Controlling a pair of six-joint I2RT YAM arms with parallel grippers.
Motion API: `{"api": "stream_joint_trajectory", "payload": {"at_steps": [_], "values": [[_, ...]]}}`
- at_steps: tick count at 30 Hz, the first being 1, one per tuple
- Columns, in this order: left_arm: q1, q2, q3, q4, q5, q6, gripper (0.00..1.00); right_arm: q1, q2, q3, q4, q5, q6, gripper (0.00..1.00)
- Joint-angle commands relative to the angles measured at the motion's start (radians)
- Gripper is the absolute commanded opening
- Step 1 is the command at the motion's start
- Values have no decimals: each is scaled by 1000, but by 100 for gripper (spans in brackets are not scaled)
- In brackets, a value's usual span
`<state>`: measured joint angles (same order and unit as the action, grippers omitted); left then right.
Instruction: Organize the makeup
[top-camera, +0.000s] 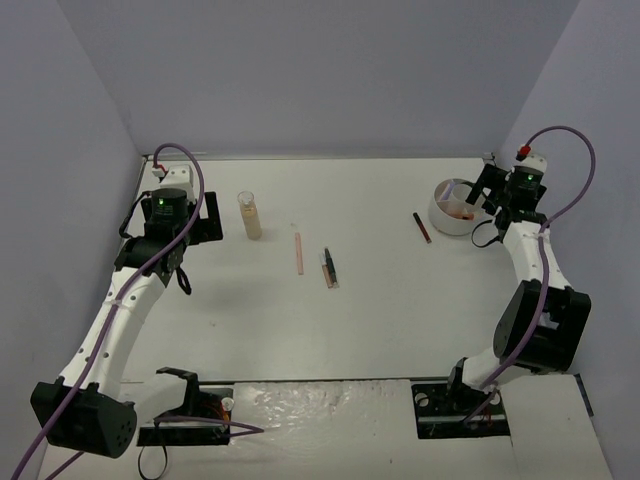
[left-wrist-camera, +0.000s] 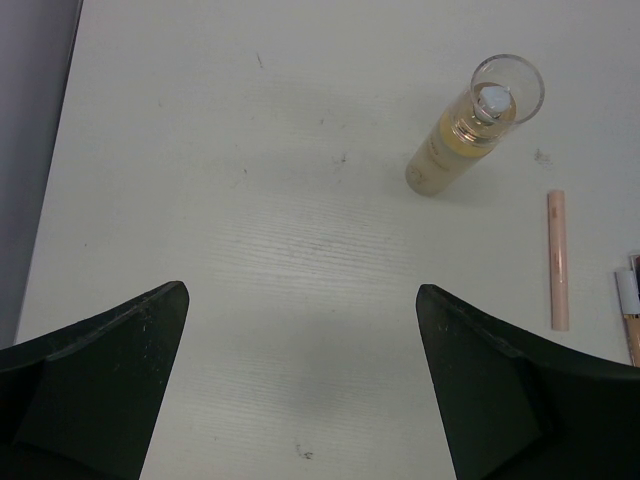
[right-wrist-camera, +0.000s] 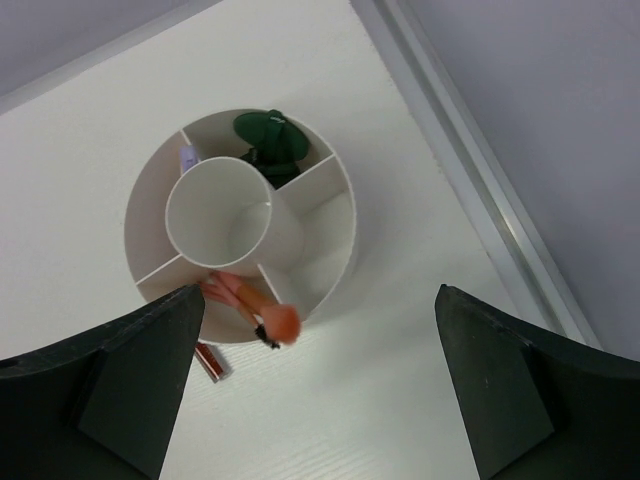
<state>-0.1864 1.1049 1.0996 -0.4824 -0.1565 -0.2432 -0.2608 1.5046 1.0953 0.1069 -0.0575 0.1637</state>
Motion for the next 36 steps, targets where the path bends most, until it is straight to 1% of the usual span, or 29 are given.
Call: {"api": "stream_joint_trajectory", "payload": {"at_steps": [1,4,9,14,18,21,25,27,31,36], "values": [[8,-16,26,45,2,-11,97,-20,32,54,35,38,27,98],[8,-15,26,45,0,-11,97,-23,57,52,34,37,26,98],[8,-16,28,44,2,-11,97,-4,30,35,48,-51,6,96],[8,-17,28,44,-1,-10,97,141,-55,17,41,-28,-72,92],[8,-17,29,44,-1,-10,97,250,-79,23,-5,-38,-110,85],[8,-17,29,44,-3,-7,97,317,-48,47,-71,-5,-152,81],[8,-16,27,47,-5,-6,97,383,5,81,-101,16,-246,75],[8,-13,28,45,-4,-5,97,390,37,122,-162,5,-272,72],[8,-6,31,39,-4,-3,97,390,165,225,-274,-13,-317,67],[8,-4,28,42,-10,1,97,391,285,332,-315,-40,-329,63]]}}
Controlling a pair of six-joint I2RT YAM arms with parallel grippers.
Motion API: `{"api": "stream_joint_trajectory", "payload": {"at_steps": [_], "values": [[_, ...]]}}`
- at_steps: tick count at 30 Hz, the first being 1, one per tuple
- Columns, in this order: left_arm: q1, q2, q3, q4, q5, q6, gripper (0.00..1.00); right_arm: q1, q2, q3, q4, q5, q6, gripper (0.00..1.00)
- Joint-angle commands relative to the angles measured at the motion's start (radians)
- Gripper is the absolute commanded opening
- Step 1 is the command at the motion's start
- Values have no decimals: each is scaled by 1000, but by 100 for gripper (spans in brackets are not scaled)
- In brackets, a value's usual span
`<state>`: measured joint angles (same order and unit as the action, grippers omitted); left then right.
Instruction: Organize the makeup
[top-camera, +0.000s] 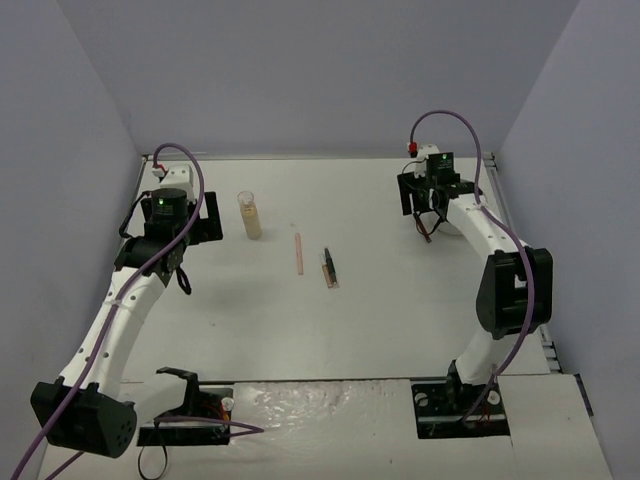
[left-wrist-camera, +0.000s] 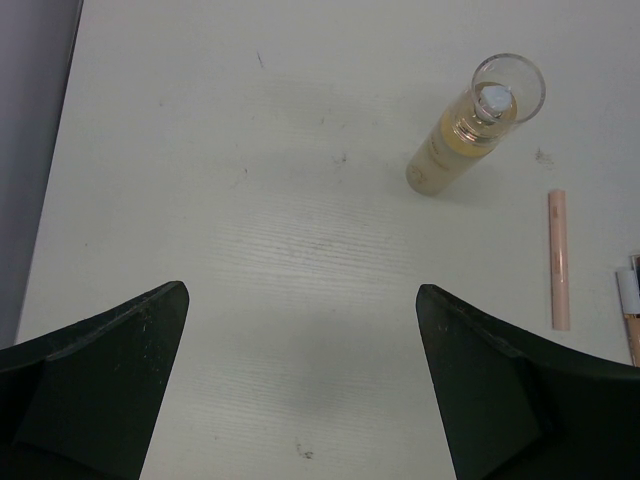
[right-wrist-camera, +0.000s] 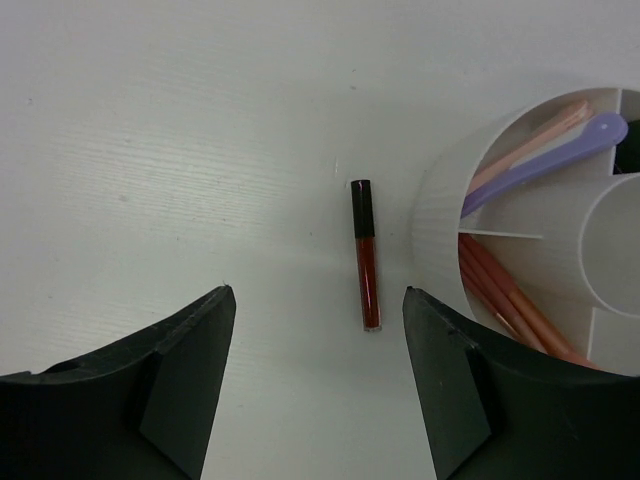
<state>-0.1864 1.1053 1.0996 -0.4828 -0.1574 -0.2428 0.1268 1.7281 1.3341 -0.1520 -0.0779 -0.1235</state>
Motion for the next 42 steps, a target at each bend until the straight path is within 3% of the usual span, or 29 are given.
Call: {"api": "stream_joint_trajectory", "payload": {"at_steps": [1,17,42], "values": [[8,-2,28,42,-10,1,97,4,85,115,-64,-23,-43,63],[8,21,36,31,-14,5,97,-9,380,359,-173,20,-86,58],[8,24,37,32,-5,4,97,-38,485,396,-182,25,-57,56]]}}
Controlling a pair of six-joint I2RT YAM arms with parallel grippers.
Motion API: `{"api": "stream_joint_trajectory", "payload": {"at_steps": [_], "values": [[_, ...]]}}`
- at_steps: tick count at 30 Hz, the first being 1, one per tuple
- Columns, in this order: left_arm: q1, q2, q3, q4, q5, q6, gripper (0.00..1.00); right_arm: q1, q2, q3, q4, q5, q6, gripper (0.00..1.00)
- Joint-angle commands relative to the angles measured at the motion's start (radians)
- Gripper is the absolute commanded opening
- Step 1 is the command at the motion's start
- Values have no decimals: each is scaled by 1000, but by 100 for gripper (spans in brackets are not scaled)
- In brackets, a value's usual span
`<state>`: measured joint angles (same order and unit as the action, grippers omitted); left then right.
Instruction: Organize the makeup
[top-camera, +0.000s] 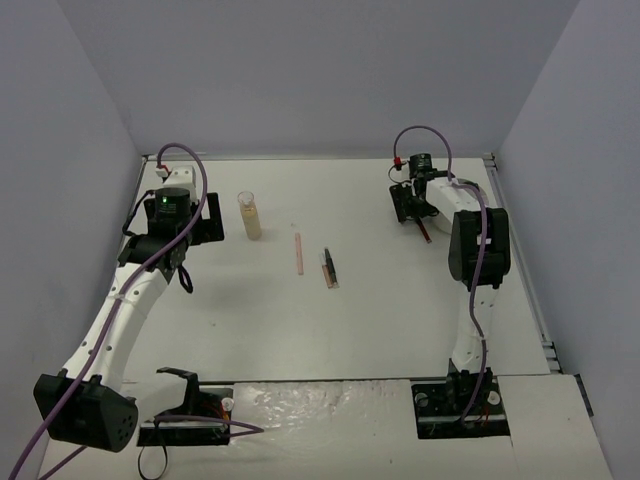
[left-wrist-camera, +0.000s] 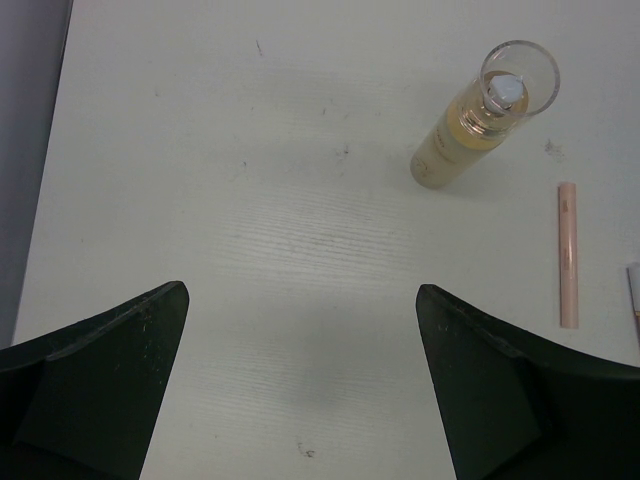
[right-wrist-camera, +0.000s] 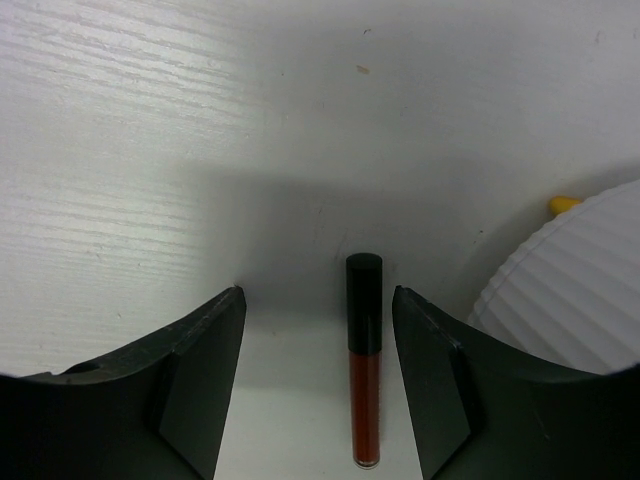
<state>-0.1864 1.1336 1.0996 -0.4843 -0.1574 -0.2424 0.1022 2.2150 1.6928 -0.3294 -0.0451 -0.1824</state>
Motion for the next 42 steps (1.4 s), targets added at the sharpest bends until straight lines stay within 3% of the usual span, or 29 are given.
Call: {"api": "stream_joint_trajectory", "payload": {"at_steps": [1,13,21,29,37,42], "values": [[8,-3,38,33,-5,3,97,-14,1,39,-5,-15,1,55],[8,0,39,32,-1,2,97,-7,-20,8,-27,-75,10,29],[7,-4,40,32,2,0,97,-6,-82,-49,-42,-123,8,1],[8,-18,39,33,-2,-2,97,-45,-355,-135,91,-191,84,0],[8,-32,36,35,-2,-2,97,-196,-692,-415,567,-44,337,0],[8,-43,32,38,-13,0,97,-285,-734,-517,748,37,392,0]]}}
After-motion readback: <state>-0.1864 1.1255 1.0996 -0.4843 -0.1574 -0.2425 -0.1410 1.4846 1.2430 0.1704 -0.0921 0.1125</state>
